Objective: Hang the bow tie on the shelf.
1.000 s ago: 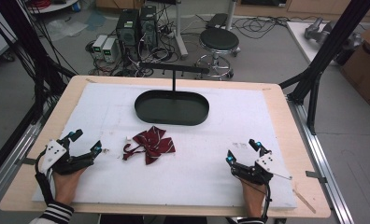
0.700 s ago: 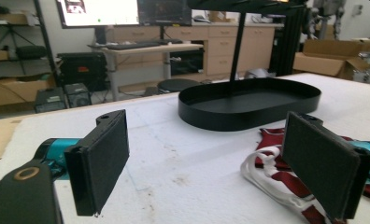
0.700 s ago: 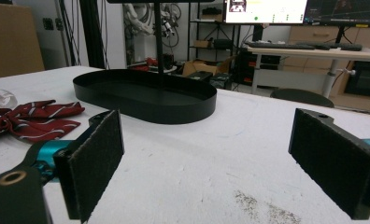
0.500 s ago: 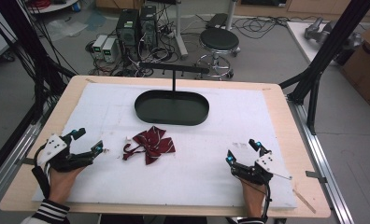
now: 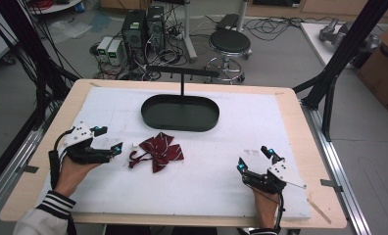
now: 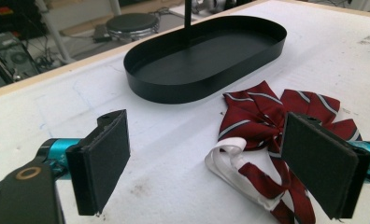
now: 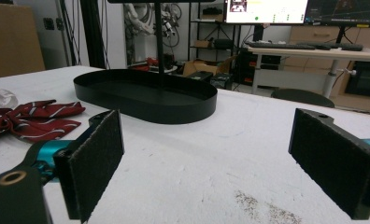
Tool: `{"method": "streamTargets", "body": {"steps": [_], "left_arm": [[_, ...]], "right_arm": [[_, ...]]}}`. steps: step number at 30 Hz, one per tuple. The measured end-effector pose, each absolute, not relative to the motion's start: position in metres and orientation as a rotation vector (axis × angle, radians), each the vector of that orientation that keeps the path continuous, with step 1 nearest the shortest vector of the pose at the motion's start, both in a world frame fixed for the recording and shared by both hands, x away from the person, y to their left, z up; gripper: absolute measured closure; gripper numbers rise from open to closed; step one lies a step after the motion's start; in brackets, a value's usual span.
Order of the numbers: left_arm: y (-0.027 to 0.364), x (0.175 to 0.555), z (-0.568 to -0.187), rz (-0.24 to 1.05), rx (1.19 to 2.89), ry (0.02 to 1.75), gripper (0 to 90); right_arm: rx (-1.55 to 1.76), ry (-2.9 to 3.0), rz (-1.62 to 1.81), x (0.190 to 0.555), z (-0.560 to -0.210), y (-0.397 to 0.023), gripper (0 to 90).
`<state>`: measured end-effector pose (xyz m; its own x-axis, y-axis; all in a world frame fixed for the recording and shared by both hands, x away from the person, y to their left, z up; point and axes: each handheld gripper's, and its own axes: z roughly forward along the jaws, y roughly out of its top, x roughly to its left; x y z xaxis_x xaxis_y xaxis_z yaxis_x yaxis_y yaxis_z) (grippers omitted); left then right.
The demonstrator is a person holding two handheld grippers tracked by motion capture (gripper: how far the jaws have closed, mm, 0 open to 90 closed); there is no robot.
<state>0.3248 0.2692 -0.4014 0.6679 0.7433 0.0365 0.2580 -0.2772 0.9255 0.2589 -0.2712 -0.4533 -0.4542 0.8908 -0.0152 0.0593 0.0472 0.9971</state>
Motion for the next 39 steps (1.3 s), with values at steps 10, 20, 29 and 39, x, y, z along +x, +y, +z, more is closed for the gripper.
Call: {"method": "streamTargets", "body": {"steps": [10, 20, 29, 39], "left_arm": [[0.257, 0.346, -0.398, 0.508, 1.993, 0.778, 20.6], [0.246, 0.365, -0.406, 0.418, 2.124, 0.777, 22.1], [0.232, 0.375, -0.416, 0.358, 2.204, 0.781, 23.6], [0.219, 0.383, -0.418, 0.322, 2.268, 0.836, 38.2]], "right_arm": [[0.979, 1.621, 1.488, 0.259, -0.453, -0.271, 9.4], [0.984, 1.62, 1.491, 0.258, -0.453, -0.271, 9.4], [0.983, 1.622, 1.491, 0.258, -0.453, -0.271, 9.3], [0.982, 1.619, 1.494, 0.259, -0.453, -0.271, 9.4]]}}
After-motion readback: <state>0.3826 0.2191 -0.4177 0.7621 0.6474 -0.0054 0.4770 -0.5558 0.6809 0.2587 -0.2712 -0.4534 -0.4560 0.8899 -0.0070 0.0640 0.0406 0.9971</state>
